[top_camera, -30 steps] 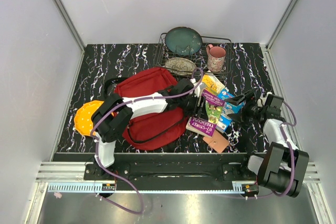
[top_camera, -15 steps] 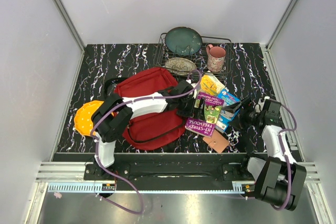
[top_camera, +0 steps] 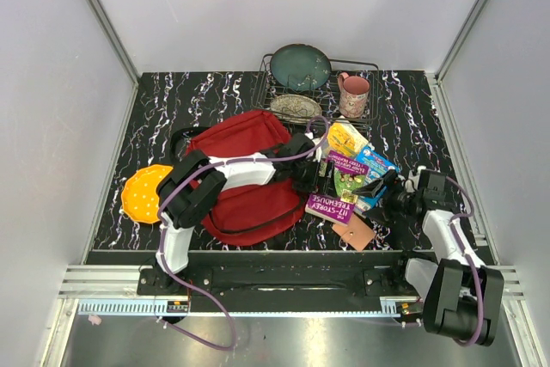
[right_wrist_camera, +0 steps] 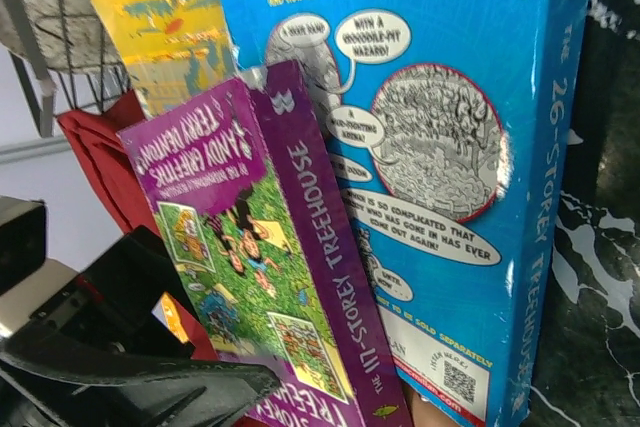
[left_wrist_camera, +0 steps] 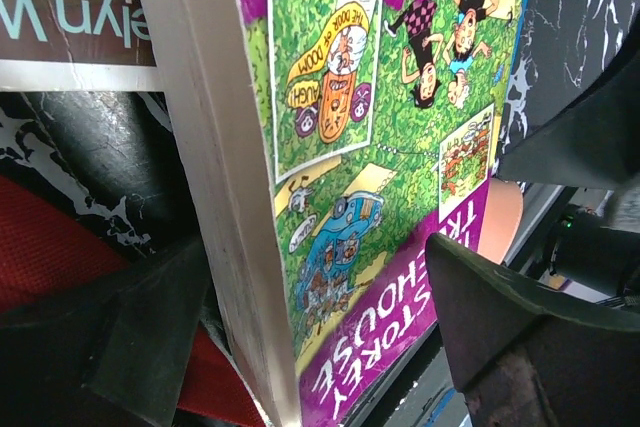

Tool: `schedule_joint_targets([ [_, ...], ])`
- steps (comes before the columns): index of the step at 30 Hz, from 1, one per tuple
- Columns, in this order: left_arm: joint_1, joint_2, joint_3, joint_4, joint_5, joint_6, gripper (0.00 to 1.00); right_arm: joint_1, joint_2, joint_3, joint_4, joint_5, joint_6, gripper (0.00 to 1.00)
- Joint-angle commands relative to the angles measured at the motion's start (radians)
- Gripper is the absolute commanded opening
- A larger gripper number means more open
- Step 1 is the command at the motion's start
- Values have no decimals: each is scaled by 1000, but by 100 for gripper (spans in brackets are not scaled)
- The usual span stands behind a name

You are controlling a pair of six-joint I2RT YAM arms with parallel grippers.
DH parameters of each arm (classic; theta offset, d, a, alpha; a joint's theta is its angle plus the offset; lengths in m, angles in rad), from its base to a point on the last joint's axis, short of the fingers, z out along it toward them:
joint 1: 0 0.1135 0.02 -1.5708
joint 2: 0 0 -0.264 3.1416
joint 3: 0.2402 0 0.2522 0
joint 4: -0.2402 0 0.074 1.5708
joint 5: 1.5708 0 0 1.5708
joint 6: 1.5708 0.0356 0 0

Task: Pack the student bag
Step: Place the book at the center of the board, then pick up the book from the center of the board.

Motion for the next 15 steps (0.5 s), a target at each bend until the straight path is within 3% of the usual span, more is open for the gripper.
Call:
schedule_joint_targets([
  [1, -1, 29, -51, 32, 61, -24, 90, 36, 51, -31, 126, -10, 36, 87],
  [8, -2, 8, -61, 41, 76, -33, 77, 98, 88, -57, 206, 55, 102, 80],
  [12, -2, 5, -68, 59, 95, -44, 58, 122, 150, -79, 320, 43, 142, 74],
  [15, -2, 0, -76, 91, 124, -57, 51, 133, 195, -91, 383, 31, 167, 69],
])
